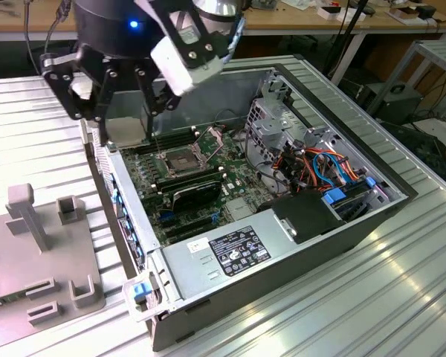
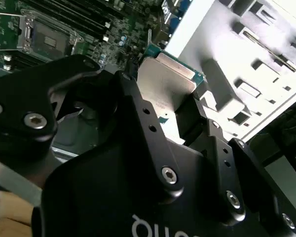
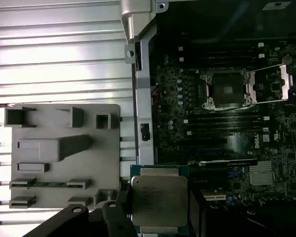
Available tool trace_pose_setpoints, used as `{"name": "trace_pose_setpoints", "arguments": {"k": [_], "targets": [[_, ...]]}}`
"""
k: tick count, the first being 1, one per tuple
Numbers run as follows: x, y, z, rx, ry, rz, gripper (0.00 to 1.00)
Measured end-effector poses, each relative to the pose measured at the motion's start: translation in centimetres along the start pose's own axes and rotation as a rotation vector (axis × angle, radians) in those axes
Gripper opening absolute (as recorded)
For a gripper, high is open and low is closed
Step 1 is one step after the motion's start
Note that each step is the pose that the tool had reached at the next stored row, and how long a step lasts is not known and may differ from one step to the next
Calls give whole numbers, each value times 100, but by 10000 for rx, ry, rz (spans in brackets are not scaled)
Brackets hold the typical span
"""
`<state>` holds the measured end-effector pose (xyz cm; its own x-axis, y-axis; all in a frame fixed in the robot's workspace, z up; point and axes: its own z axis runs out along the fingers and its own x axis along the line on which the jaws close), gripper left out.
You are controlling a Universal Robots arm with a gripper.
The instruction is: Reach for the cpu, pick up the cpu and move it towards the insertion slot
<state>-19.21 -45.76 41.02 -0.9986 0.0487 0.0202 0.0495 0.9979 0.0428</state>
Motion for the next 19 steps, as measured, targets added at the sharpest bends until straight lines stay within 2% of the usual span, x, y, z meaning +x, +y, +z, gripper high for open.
{"name": "trace_pose_setpoints", "arguments": {"k": [1,2,10,14,16,17,19], "targets": [[-125,6,1,-1,0,-2,55],[-207,10,1,-1,-1,0,55],[-576,28,1,-1,-1,0,55],[-792,39,1,-1,0,0,55],[-985,48,1,-1,0,-2,55],[-1051,52,2,-2,-1,1,55],[-1230,60,1,-1,-1,0,55]]}}
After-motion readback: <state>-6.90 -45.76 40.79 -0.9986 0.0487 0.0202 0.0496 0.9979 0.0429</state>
